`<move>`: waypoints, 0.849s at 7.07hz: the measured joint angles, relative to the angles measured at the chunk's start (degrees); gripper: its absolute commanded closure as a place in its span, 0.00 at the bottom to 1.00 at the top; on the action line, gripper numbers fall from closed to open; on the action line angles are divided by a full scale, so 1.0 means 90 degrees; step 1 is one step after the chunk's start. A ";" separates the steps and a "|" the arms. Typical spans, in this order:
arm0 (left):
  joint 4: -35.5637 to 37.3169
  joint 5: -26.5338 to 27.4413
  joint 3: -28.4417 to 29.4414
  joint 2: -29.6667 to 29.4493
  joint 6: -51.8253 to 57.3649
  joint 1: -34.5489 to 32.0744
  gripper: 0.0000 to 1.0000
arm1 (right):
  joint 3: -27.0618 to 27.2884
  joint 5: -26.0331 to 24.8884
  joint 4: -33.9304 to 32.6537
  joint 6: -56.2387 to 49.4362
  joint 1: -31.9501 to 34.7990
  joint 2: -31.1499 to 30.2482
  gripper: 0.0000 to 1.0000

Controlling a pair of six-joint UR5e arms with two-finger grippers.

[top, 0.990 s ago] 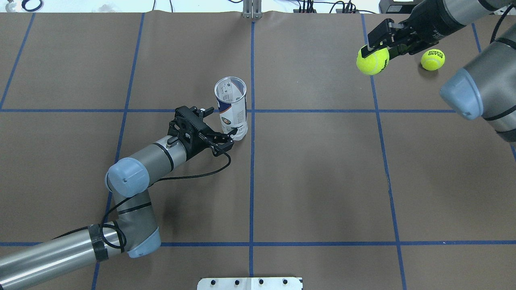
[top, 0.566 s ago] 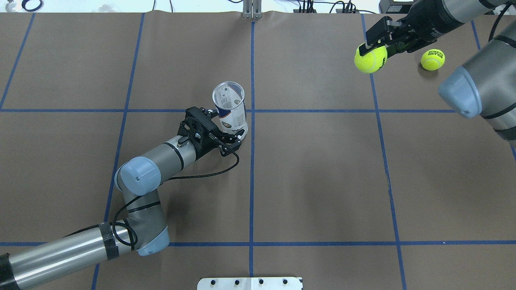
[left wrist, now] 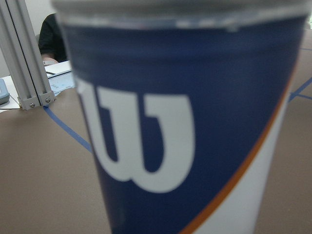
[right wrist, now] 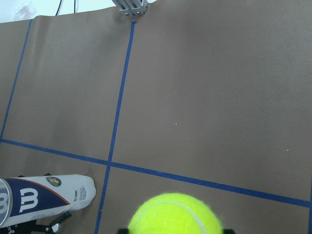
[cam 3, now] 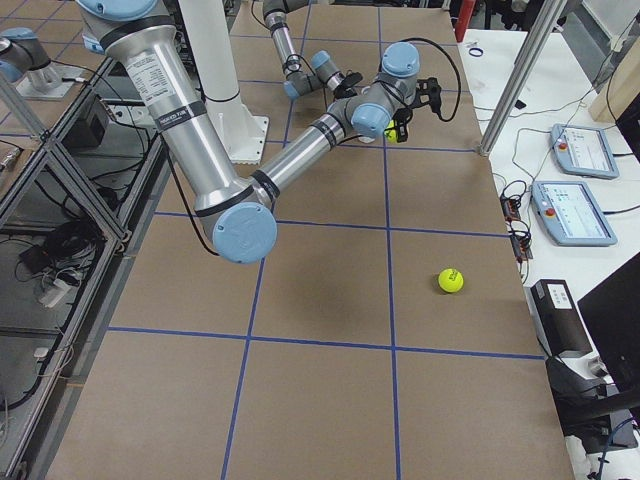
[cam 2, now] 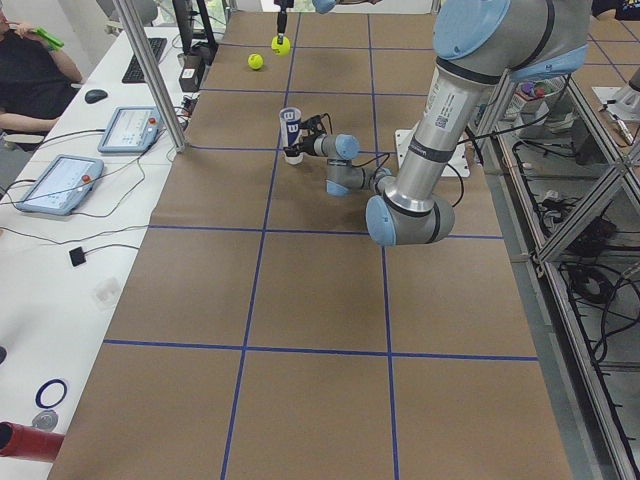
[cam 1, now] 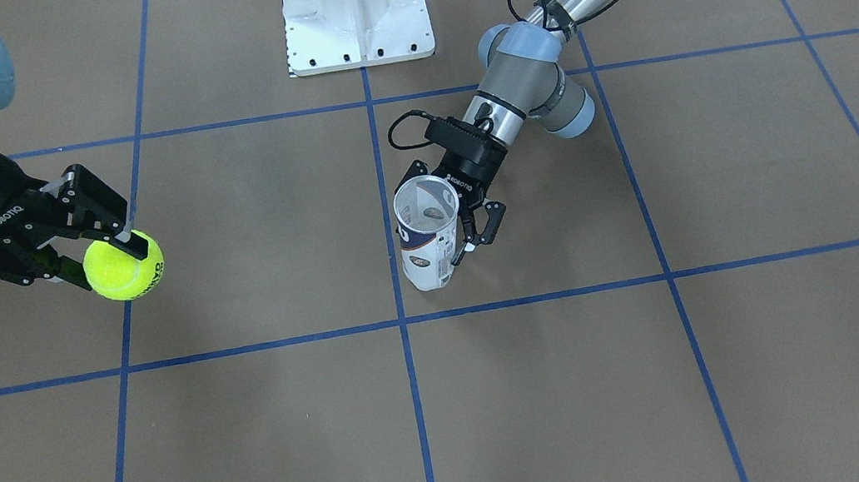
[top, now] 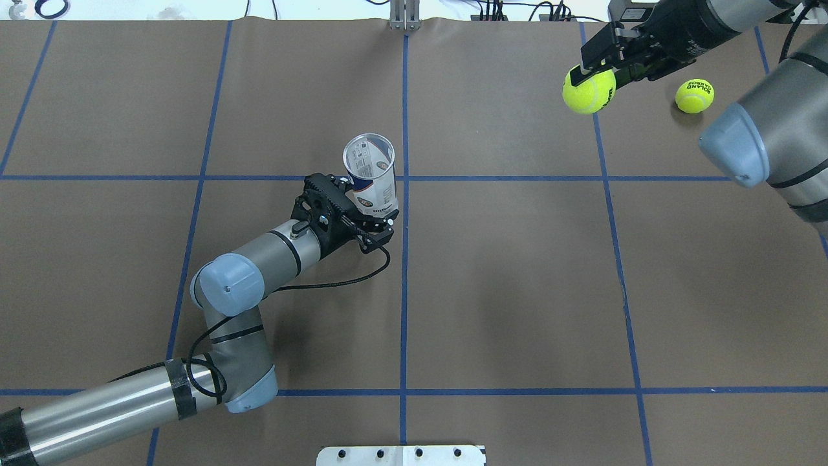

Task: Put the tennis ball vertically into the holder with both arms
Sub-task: 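Carry the ball with the right gripper over the can's open top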

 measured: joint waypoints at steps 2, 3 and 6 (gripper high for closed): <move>0.0010 0.0000 0.0034 -0.0057 0.0009 0.0022 0.02 | -0.0004 0.0001 0.0000 0.0064 -0.0009 0.0125 1.00; 0.0011 0.0000 0.0084 -0.0070 0.0014 0.0025 0.02 | -0.0001 0.0003 -0.0002 0.0203 -0.0023 0.0240 1.00; 0.0005 0.0004 0.0152 -0.0095 0.0018 0.0026 0.02 | 0.0014 0.0002 -0.0009 0.0706 -0.0177 0.0611 1.00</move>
